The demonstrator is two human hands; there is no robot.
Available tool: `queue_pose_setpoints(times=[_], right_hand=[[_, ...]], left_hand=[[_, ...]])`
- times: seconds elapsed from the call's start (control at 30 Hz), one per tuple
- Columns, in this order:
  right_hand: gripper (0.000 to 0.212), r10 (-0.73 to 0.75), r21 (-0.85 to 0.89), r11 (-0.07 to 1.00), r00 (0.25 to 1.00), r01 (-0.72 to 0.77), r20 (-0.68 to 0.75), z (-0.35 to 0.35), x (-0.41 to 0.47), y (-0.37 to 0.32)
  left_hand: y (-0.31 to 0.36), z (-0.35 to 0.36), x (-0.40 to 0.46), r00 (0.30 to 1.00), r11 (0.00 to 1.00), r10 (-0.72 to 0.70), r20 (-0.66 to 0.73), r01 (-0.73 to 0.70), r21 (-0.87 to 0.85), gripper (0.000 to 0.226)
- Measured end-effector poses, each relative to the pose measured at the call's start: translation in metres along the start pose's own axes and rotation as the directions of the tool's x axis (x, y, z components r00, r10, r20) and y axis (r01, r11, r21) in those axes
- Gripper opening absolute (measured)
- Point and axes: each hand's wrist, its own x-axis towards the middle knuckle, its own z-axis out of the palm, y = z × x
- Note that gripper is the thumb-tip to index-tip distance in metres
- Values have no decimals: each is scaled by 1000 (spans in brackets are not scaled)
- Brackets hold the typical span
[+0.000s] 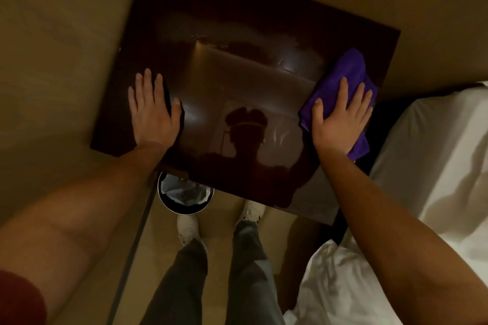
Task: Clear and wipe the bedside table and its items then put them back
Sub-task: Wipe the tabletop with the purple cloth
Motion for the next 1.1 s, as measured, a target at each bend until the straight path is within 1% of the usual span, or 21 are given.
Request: queue_pose_setpoints(times=[0.1, 0.17, 0.2, 0.27, 0.3, 0.37, 0.4, 0.47, 0.5, 0.57, 0.67, 0.8, 0.9, 0.97, 1.0, 1.07, 1.1], right_hand=[[73, 8, -41, 999, 1000, -7, 21, 4, 16, -25], [74, -11, -45, 999, 999, 12, 34, 12, 27, -57], [75, 7, -48, 999, 1000, -6, 23, 9, 34, -60], [77, -9, -39, 999, 1000, 9, 18, 25, 40, -104], [78, 2, -39, 999, 1000, -2, 2, 24, 47, -112], [80, -55, -32, 998, 998, 56, 13, 43, 48, -162], [80, -68, -36, 997, 998, 68, 13, 41, 54, -169], [80, -152, -29, 988, 988, 153, 31, 53, 57, -211], [80, -167, -28, 985, 986, 168, 27, 51, 60, -219], [79, -260, -57, 963, 964, 263, 48, 60, 59, -252], [77, -346, -61, 934, 934, 352, 87, 63, 51, -274], [76, -459, -55, 882, 879, 469, 132, 62, 34, -269], [74, -531, -53, 838, 835, 543, 145, 51, 19, -234], [72, -528, -58, 841, 839, 538, 133, 38, 1, -192], [72, -537, -53, 835, 833, 547, 135, 39, -7, -181], [71, -497, -85, 858, 860, 507, 119, 25, -23, -132], [72, -480, -95, 865, 867, 493, 134, 24, -27, -116]], left_hand=[[-1, 0, 1, 1000, 1000, -7, 3, 7, -3, 66], [-11, 1, 3, 1000, 1000, -16, -16, 16, 18, 66], [-1, 1, 2, 1000, 1000, -1, -18, 2, 20, 67], [-14, 3, 3, 1000, 999, -14, -19, 15, 31, 68], [-2, 4, 3, 1000, 1000, 1, -23, -1, 30, 68], [-16, 3, 5, 1000, 1000, -9, -26, 10, 25, 68], [-5, 4, 4, 1000, 1000, 7, -27, -7, 13, 69], [-11, 7, 3, 1000, 1000, 6, -30, -6, 24, 70], [-5, 7, 5, 999, 999, 24, -27, -24, 30, 70], [-10, 9, 5, 1000, 1000, -2, -24, 2, 9, 70], [-8, 7, 6, 999, 1000, 24, -33, -24, 3, 68], [-8, 4, 6, 999, 999, 12, -37, -13, -36, 68], [-8, 2, 6, 1000, 998, -3, -31, 1, -63, 68], [-2, 2, 5, 999, 996, 5, -45, -9, -84, 66], [-9, 3, 7, 999, 996, -15, -40, 11, -87, 65], [0, 1, 5, 999, 996, 2, -43, -6, -92, 64], [-4, 2, 6, 999, 996, -14, -38, 11, -87, 64]])
